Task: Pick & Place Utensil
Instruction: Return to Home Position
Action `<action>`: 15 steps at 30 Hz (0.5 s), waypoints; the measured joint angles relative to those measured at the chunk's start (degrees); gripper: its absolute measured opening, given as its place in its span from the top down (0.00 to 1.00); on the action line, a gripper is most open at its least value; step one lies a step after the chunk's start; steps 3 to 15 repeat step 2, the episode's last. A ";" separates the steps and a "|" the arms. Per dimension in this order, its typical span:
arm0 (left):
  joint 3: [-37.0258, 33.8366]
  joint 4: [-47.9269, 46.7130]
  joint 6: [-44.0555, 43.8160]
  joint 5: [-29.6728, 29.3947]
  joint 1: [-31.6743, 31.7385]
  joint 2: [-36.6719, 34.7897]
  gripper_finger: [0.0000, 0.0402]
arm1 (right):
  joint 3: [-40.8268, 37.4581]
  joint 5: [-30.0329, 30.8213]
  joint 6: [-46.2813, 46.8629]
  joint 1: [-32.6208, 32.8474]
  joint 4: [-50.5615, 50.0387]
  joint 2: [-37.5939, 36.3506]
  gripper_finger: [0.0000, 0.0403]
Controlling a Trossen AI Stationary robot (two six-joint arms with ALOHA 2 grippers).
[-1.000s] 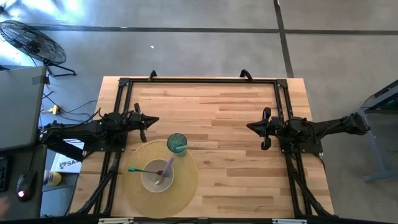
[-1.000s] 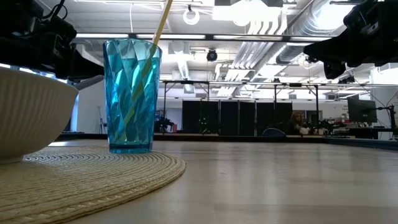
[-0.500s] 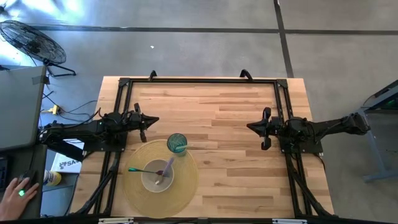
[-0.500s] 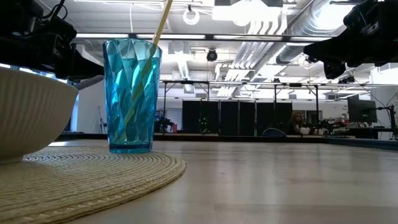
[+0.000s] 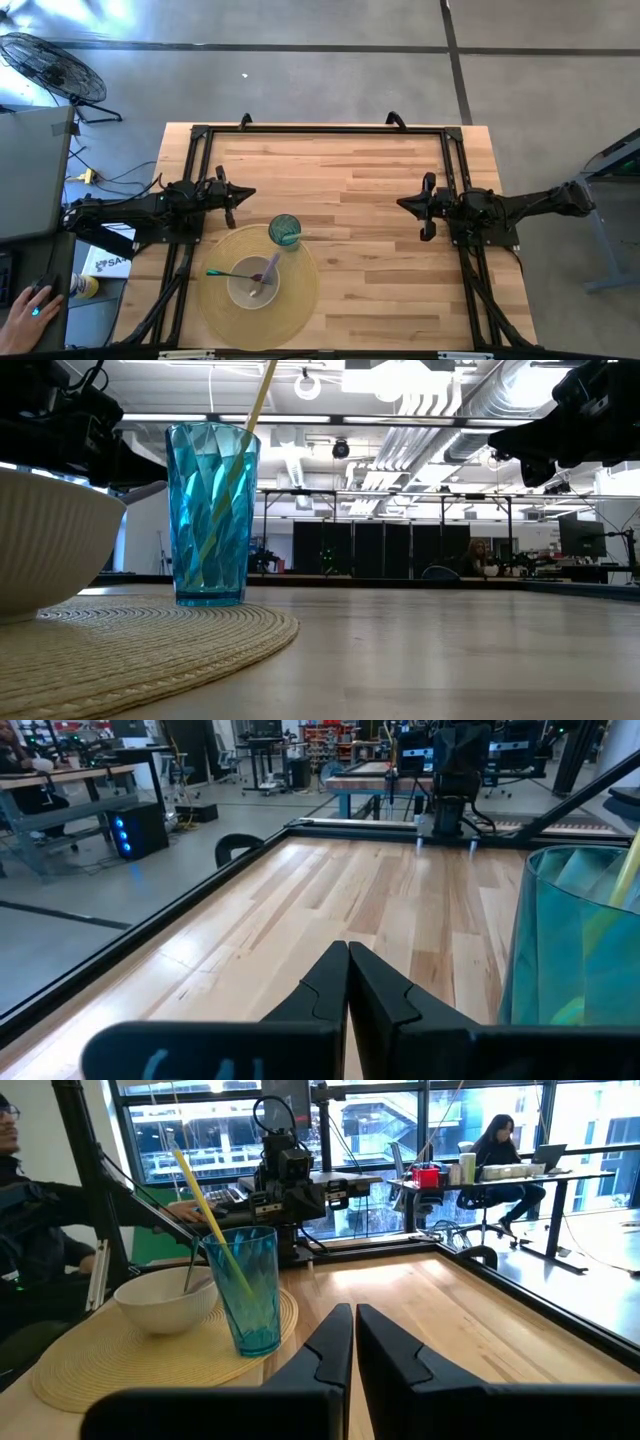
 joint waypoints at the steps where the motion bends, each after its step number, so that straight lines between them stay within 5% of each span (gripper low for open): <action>1: 0.00 0.00 -0.01 0.00 0.00 0.00 0.99 | 0.00 0.00 0.00 -0.01 0.01 0.00 0.97; 15: -0.01 0.00 0.00 0.00 0.00 0.00 0.99 | 0.00 0.00 0.00 0.00 0.01 0.00 0.97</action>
